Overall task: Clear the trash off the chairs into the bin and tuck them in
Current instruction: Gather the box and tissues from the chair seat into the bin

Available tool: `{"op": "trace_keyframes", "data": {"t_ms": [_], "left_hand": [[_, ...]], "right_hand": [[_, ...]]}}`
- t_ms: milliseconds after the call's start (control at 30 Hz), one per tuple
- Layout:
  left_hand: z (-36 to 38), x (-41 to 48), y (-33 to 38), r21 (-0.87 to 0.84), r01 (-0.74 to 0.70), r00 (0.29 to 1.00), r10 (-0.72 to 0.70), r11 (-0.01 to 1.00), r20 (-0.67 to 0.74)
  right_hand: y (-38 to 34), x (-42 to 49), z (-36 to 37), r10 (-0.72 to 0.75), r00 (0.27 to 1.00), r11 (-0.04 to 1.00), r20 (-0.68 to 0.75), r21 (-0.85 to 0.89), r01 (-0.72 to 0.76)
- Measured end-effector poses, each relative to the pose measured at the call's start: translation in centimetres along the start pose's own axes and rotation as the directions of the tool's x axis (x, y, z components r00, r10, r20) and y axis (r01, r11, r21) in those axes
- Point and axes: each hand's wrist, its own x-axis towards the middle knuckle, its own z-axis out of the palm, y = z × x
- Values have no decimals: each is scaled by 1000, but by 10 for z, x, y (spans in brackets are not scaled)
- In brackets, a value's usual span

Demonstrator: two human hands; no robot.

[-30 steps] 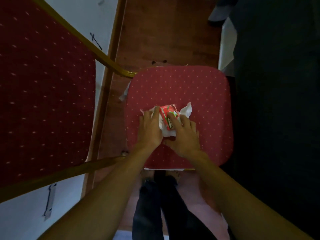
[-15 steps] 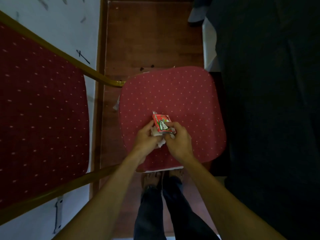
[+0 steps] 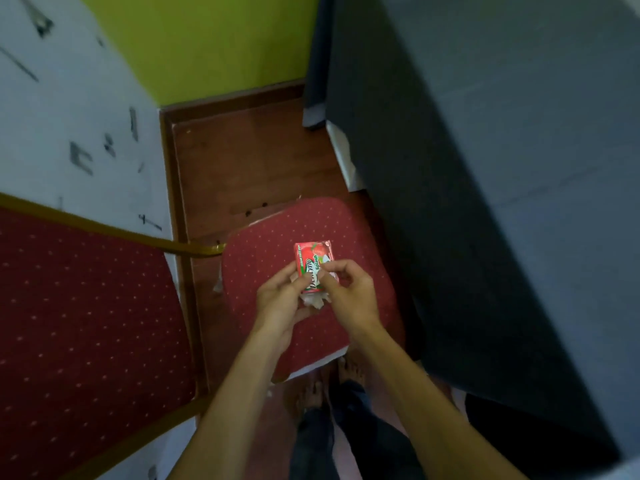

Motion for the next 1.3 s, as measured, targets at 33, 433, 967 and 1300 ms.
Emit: {"op": "trace_keyframes", "data": {"t_ms": [33, 433, 967, 1300], "left_hand": [[12, -13, 12, 6, -19, 1000, 19, 1000, 19], [174, -177, 40, 232, -207, 875, 74, 950, 478], [386, -276, -231, 627, -281, 730, -262, 727, 631], [401, -137, -431, 868, -167, 855, -369, 467, 364]], "right_hand": [[-17, -8, -9, -12, 999, 999, -39, 32, 13], [-113, -135, -194, 37, 939, 946, -342, 314, 77], [54, -249, -458, 346, 617, 885, -707, 465, 36], [282, -154, -512, 620, 626, 758, -472, 567, -323]]}}
